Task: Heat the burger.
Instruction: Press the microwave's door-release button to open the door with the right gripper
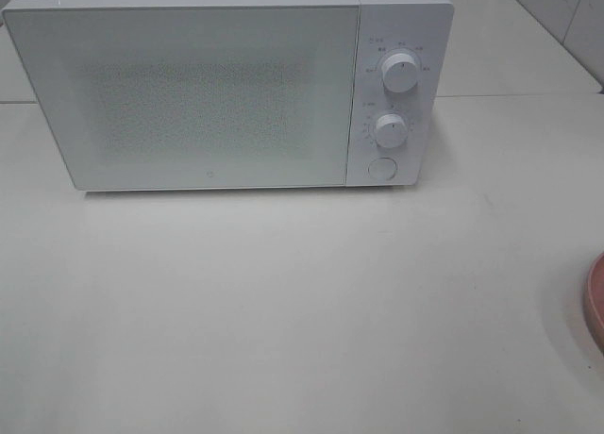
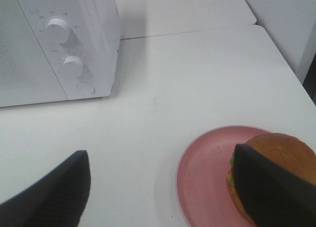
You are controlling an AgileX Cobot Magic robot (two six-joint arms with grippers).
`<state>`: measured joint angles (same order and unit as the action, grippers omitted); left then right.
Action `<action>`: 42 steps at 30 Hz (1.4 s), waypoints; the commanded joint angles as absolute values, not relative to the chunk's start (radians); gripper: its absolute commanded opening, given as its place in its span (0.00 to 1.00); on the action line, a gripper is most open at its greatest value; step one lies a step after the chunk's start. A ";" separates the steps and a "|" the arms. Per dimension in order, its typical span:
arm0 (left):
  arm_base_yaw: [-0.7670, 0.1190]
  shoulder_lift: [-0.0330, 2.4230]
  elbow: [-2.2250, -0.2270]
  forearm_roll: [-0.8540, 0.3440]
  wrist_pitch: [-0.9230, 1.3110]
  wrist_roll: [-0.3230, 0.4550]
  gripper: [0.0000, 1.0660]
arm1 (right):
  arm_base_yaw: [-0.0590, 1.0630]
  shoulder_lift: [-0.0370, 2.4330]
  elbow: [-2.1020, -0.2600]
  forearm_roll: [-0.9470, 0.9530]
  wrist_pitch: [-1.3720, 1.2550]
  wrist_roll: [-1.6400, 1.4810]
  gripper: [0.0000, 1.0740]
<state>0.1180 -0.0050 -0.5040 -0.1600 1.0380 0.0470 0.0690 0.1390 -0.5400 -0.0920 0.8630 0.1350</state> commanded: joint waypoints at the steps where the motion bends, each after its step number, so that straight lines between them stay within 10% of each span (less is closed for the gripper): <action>1: 0.124 -0.012 -0.503 -0.161 1.031 0.047 0.92 | 0.071 0.193 -0.546 -0.096 0.762 0.142 0.69; 42: 0.124 -0.012 -0.503 -0.161 1.031 0.047 0.92 | 0.071 0.761 -0.401 -0.101 0.075 0.165 0.69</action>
<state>0.1180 -0.0050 -0.5040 -0.1600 1.0380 0.0470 0.0690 0.7510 -0.4160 -0.0980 0.1410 0.1580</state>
